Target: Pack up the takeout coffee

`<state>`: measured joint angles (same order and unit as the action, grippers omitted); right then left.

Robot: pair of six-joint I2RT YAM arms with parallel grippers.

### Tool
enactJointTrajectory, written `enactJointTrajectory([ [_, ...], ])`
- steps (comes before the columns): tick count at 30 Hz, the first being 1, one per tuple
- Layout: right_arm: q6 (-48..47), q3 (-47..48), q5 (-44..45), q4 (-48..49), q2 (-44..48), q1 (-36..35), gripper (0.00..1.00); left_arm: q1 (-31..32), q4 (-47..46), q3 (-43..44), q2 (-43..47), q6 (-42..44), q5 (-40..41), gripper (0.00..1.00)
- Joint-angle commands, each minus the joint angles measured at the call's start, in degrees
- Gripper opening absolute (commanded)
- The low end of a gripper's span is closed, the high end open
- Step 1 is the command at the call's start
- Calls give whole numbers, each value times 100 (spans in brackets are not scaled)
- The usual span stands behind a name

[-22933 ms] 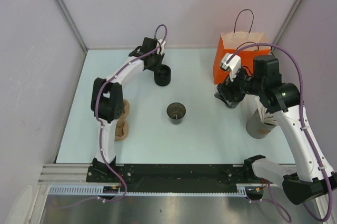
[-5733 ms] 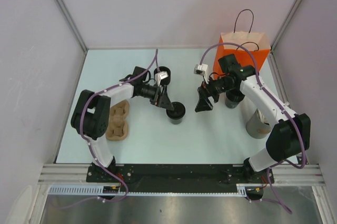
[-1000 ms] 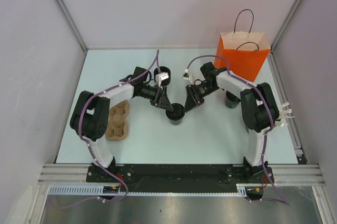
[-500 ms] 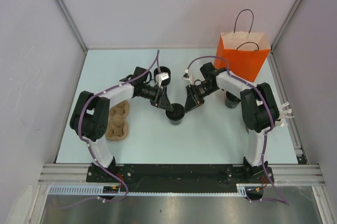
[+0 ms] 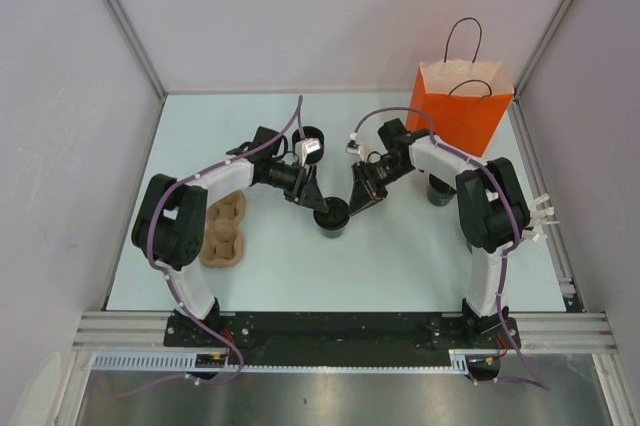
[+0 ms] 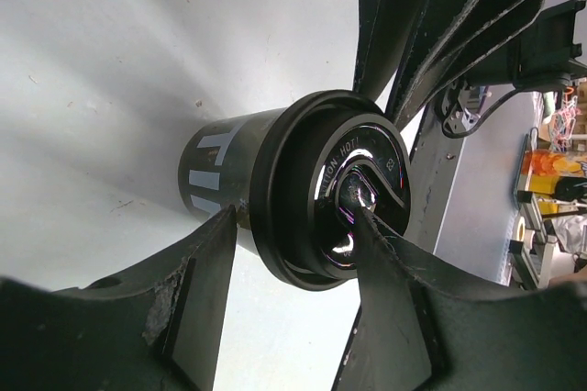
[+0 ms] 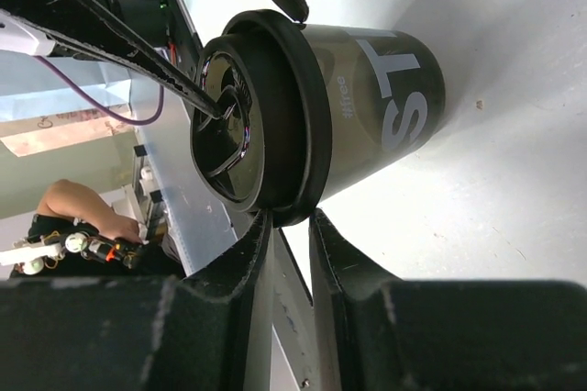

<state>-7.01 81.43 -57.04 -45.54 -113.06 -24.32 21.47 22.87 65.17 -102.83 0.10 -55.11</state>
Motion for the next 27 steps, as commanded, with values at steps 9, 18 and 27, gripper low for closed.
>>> enactJointTrajectory([
  [9, -170, -277, 2416, 669, -709, -293, 18, 41, 314, -127, -124, 676, 1521, 56],
  [18, -204, -119, 1995, 678, -288, -109, 27, 41, 288, -215, -150, 685, 1758, 55],
  [27, -503, 400, 1573, 204, -15, -38, 46, 41, 288, -241, -132, 658, 1785, 54],
])
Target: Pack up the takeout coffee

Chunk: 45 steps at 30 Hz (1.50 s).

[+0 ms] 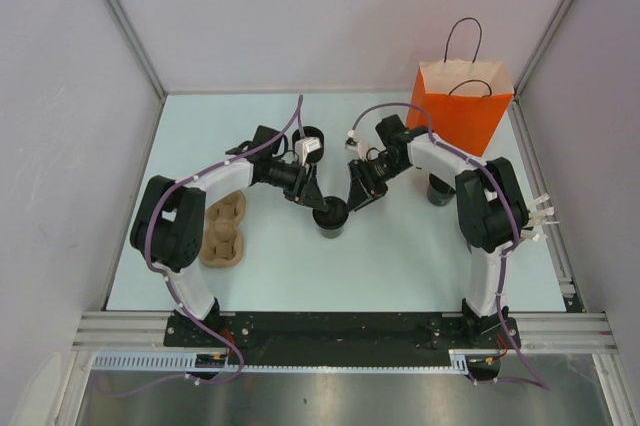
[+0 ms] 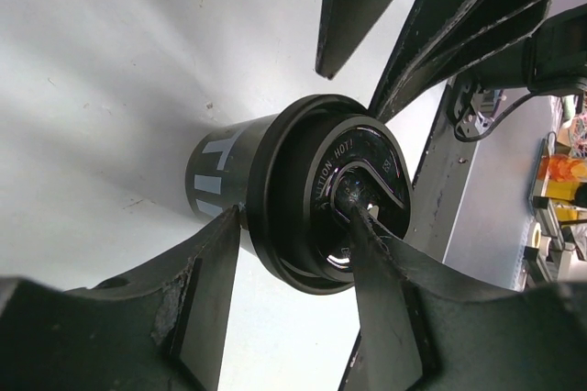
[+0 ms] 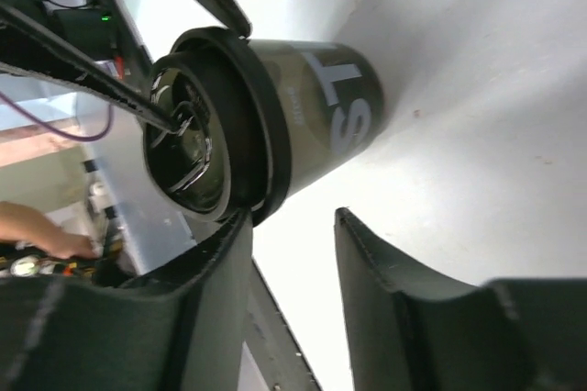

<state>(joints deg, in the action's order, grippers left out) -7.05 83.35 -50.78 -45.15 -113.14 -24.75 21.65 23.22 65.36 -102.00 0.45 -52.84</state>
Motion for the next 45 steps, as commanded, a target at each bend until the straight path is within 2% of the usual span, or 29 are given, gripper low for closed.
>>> enactJointTrajectory([
  [1, -525, 217, 965, 155, 37, 6, 47, 24, 244, -261, -198, 606, 1557, 54],
  [13, -930, 85, 1694, 357, 829, -21, 54, 24, 227, -296, -171, 606, 1487, 54],
  [19, -1490, -134, 1553, 322, 1345, -143, 55, 24, 209, -331, -136, 605, 1487, 54],
  [24, -2457, -389, 1958, 261, 2163, -749, 50, 24, 191, -349, -110, 588, 1487, 54],
  [30, -3890, -645, 2134, -336, 3149, -1688, 50, 24, 174, -366, -92, 562, 1487, 54],
  [35, -4032, -793, 2274, -557, 3018, -2252, 51, 24, 156, -366, -84, 535, 1505, 54],
  [45, -3971, -1673, 3355, 760, 2947, -3044, 55, 24, 147, -358, -66, 526, 1487, 53],
])
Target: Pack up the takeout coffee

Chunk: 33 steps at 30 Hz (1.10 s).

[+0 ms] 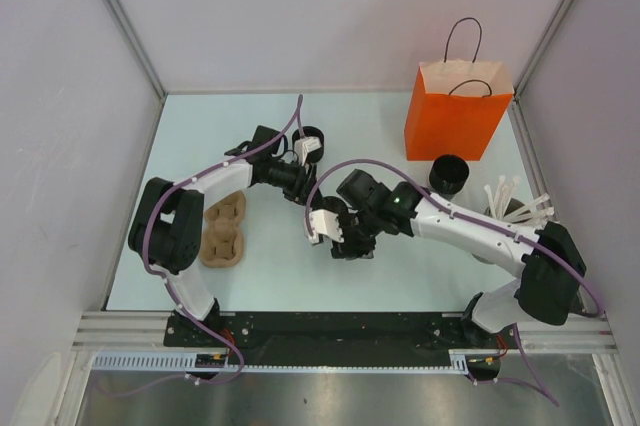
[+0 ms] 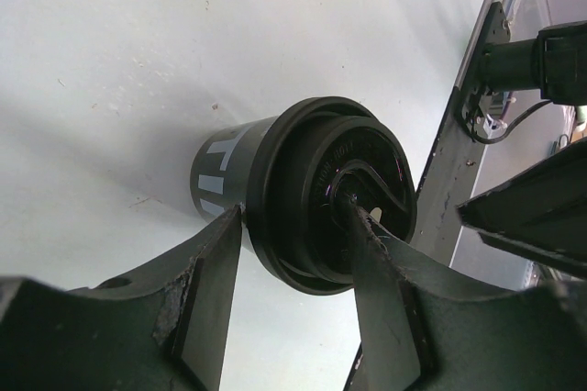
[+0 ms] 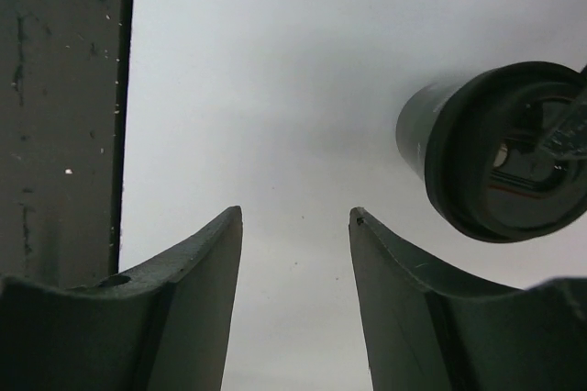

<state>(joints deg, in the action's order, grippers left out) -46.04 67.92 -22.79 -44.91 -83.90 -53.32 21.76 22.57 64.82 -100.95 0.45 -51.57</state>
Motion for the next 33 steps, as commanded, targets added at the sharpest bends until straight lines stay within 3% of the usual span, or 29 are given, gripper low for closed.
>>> enactJointTrajectory([
  [1, -37, -156, 608, 833, -4, -222, 55, 13, 213, -312, -162, 526, 1360, 53],
  [12, 43, -174, 1074, 1572, -469, -408, 55, 21, 213, -294, -154, 500, 1351, 53],
  [33, 227, -7, 758, 1476, -382, -249, 53, 30, 204, -312, -180, 500, 1316, 53],
])
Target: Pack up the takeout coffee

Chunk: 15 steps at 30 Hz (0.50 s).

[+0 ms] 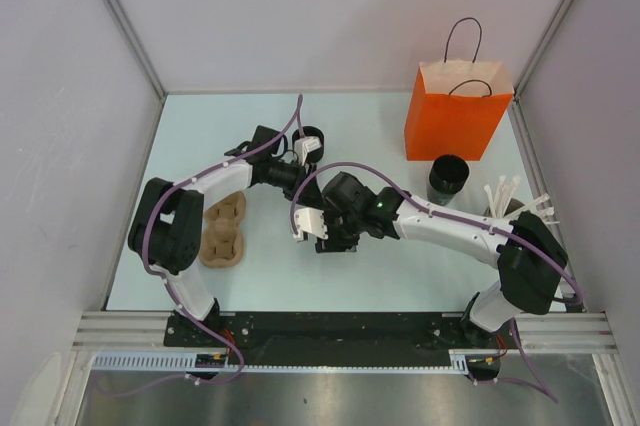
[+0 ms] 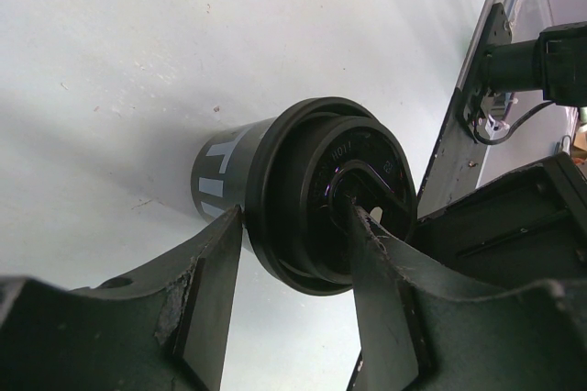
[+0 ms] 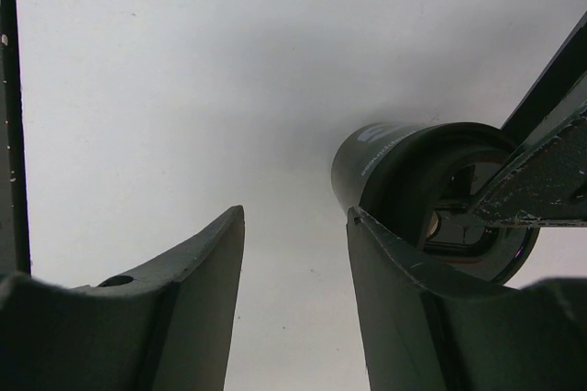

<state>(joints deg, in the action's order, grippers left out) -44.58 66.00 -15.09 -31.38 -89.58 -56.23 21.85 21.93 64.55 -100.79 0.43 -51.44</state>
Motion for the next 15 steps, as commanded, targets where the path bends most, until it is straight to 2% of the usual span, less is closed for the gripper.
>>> enactJointTrajectory([
  [1, 89, 203, -20, 97, 213, 42, 53, 21, 268, -277, -195, 494, 1303, 53],
  [15, 169, 361, -47, 0, 266, 121, 53, 48, 268, -285, -204, 485, 1312, 52],
])
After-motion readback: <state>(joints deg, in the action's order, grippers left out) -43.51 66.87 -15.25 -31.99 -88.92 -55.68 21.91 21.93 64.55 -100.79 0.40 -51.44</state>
